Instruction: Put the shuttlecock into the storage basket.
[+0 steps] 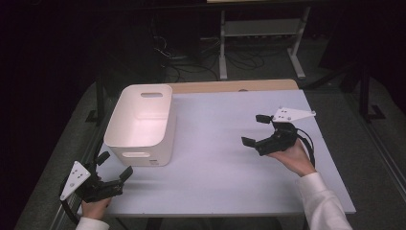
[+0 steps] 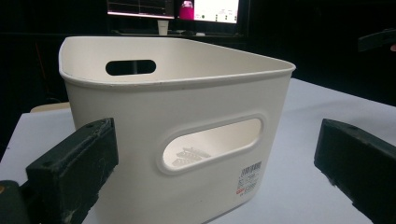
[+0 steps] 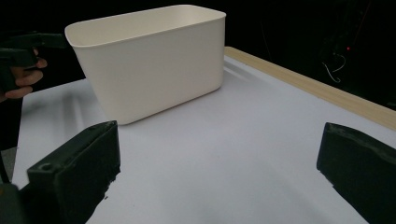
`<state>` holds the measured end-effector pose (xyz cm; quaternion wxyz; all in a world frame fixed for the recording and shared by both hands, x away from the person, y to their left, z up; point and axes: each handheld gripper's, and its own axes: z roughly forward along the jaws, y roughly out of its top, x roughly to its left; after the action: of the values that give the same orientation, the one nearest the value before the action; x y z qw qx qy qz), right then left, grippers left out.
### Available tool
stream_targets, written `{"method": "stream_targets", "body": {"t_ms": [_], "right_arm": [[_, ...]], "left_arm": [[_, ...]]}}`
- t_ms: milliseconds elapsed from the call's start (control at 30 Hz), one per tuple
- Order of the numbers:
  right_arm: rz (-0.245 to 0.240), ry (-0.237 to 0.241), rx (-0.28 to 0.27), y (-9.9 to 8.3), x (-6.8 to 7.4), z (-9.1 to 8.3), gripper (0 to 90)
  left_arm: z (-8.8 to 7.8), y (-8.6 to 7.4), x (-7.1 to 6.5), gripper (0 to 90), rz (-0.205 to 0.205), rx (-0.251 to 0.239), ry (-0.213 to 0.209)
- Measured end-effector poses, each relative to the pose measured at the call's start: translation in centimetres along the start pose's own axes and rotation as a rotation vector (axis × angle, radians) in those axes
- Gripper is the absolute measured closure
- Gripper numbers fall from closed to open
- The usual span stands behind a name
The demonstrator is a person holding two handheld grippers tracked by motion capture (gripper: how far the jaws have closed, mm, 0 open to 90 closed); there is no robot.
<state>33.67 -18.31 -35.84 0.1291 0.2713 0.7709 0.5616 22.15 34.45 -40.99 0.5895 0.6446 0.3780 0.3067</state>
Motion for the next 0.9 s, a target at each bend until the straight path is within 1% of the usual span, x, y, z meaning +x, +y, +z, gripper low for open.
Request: {"method": "stream_targets", "body": {"t_ms": [133,433,500,600,667,767,867,900], "right_arm": [[0.003,-0.004,-0.006,-0.4,-0.1,-0.4,0.0],[0.019,-0.016,-0.022,-1.5,-0.3,-1.3,0.0],[0.023,-0.017,-0.030,-1.8,-0.4,-1.6,0.0],[0.034,-0.030,-0.028,-2.6,-0.5,-2.1,0.0],[0.040,-0.031,-0.037,-3.0,-0.6,-2.3,0.0],[0.051,-0.037,-0.048,-3.6,-0.6,-2.8,0.0],[0.051,-0.041,-0.044,-3.9,-0.7,-3.0,0.0],[0.058,-0.046,-0.043,-4.3,-0.8,-3.3,0.0]], "left_arm": [[0.0,0.0,0.0,0.0,-0.004,-0.003,0.000],[0.0,0.0,0.0,0.0,0.001,0.001,0.002],[0.0,0.0,0.0,0.0,-0.003,-0.002,0.001],[0.0,0.0,0.0,0.0,0.002,0.001,0.001],[0.0,0.0,0.0,0.0,0.006,0.004,0.002],[0.0,0.0,0.0,0.0,-0.001,-0.002,0.002],[0.0,0.0,0.0,0.0,0.002,0.000,0.001],[0.0,0.0,0.0,0.0,0.004,0.001,0.003]]}}
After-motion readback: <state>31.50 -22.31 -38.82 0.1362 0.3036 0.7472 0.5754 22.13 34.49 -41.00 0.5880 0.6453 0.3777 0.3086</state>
